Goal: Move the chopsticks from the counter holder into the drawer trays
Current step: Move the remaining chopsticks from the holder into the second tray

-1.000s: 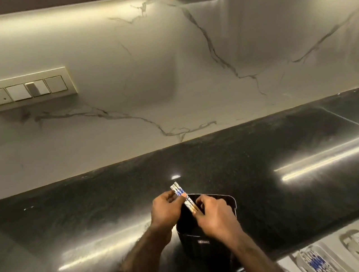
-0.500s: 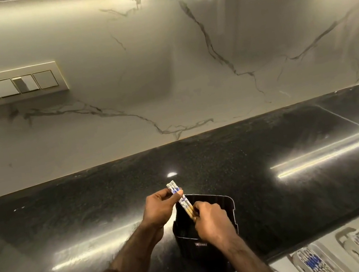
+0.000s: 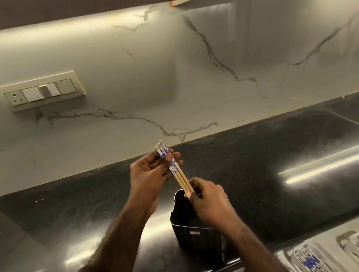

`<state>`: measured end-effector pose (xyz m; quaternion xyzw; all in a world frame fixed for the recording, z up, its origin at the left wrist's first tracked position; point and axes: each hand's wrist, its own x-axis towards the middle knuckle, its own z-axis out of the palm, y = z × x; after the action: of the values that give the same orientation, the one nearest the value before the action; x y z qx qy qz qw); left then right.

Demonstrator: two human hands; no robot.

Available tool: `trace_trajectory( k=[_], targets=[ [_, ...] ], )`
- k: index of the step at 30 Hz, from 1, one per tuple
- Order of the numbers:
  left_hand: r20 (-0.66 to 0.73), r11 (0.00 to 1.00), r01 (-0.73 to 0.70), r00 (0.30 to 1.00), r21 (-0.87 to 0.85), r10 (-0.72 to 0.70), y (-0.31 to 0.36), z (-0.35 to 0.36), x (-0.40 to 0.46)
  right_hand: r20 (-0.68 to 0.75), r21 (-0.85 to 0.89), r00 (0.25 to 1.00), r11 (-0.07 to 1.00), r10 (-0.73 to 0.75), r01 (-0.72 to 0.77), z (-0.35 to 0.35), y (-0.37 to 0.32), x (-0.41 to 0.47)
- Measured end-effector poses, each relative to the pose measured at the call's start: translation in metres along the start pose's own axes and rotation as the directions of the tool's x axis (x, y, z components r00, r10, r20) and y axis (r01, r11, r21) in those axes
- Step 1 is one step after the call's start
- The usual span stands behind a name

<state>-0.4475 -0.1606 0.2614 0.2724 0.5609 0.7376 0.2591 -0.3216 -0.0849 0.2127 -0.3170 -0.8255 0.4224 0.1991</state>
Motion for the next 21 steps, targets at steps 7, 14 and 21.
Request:
trace_trajectory(
  k=[7, 14, 21],
  targets=[
    [0.082, 0.994, -0.111, 0.991, 0.02, 0.109, 0.07, 0.001, -0.036, 0.179, 0.236, 0.982, 0.972, -0.054, 0.011, -0.038, -0.033, -0.062],
    [0.142, 0.996, -0.082, 0.987, 0.031, 0.077, 0.083, -0.026, -0.099, 0.323, 0.356, 0.946, 0.929, -0.024, -0.098, -0.027, -0.05, -0.145],
    [0.149, 1.0, 0.009, 0.989, 0.017, -0.012, 0.073, -0.033, -0.151, 0.347, 0.343, 0.932, 0.911, 0.104, -0.229, -0.015, -0.05, -0.222]
  ],
)
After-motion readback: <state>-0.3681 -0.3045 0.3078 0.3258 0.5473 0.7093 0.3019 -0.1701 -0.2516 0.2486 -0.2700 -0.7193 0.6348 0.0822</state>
